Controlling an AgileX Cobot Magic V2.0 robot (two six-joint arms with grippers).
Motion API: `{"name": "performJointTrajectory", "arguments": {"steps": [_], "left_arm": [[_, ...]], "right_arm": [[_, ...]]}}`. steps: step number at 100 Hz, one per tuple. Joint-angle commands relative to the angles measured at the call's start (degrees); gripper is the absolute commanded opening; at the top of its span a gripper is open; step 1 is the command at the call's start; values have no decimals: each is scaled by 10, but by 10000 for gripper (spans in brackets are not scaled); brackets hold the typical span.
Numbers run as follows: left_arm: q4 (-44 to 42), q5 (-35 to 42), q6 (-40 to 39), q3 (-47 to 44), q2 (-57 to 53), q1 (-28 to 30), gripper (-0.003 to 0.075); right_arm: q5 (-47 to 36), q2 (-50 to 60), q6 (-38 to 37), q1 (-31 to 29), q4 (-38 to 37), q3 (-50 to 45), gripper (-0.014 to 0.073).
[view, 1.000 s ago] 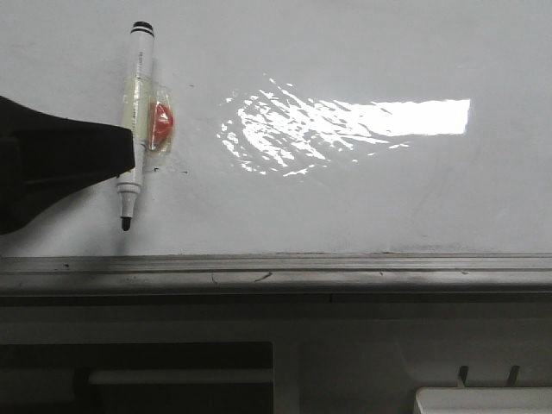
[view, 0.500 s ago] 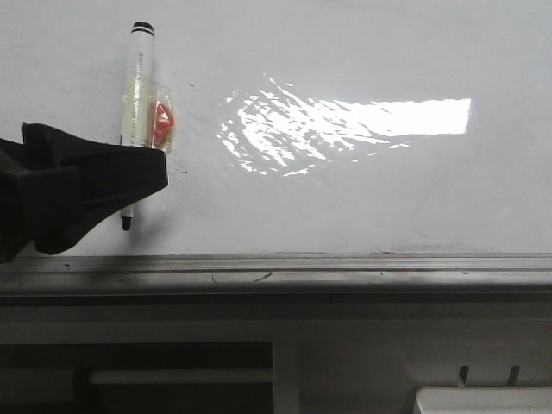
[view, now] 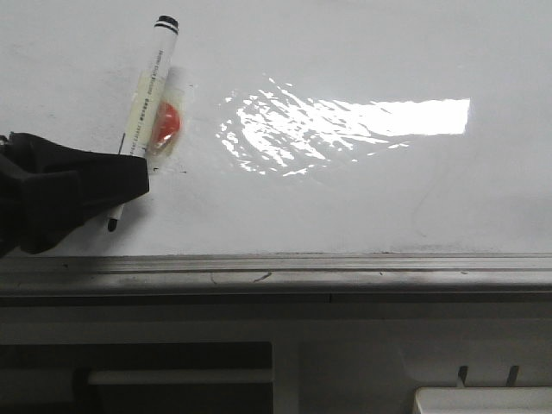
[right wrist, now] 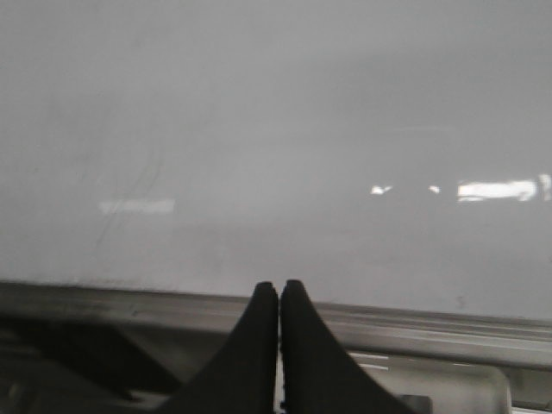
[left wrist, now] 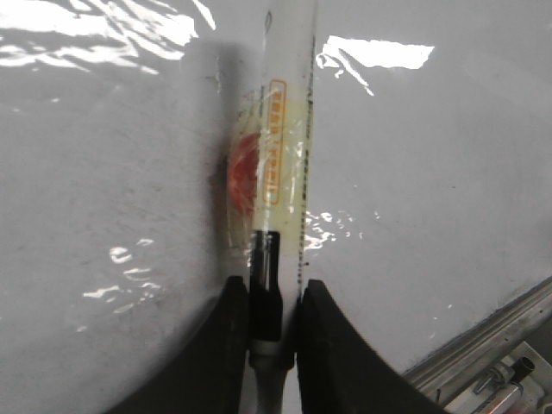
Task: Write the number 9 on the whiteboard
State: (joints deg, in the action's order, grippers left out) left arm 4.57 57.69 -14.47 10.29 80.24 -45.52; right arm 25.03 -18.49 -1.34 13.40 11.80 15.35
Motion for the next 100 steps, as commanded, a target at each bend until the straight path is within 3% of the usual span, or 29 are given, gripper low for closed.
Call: {"name": "performJointTrajectory", "arguments": {"steps": [1, 16, 26, 45, 53, 69, 100], "left_arm": [[-27, 25, -5, 11, -36, -3, -20], [-79, -55, -5, 11, -113, -3, -20], [-125, -170, -5, 25, -177, -3, -20], [-339, -332, -5, 63, -280, -3, -20], [-354, -344, -5, 66, -306, -3, -20], [-438, -345, -5, 66, -317, -3, -20], [-462, -340, -5, 66, -307, -3, -20]], "right_arm": [[-14, -34, 39, 52, 3, 44, -52], [12, -110, 53, 143, 3, 118, -48], [41, -173, 53, 208, 3, 172, -20], [6, -273, 53, 320, 2, 250, 304], [-6, -304, 53, 350, -3, 271, 384], [-20, -362, 53, 385, -3, 309, 379], [-45, -434, 53, 427, -3, 365, 379]]}}
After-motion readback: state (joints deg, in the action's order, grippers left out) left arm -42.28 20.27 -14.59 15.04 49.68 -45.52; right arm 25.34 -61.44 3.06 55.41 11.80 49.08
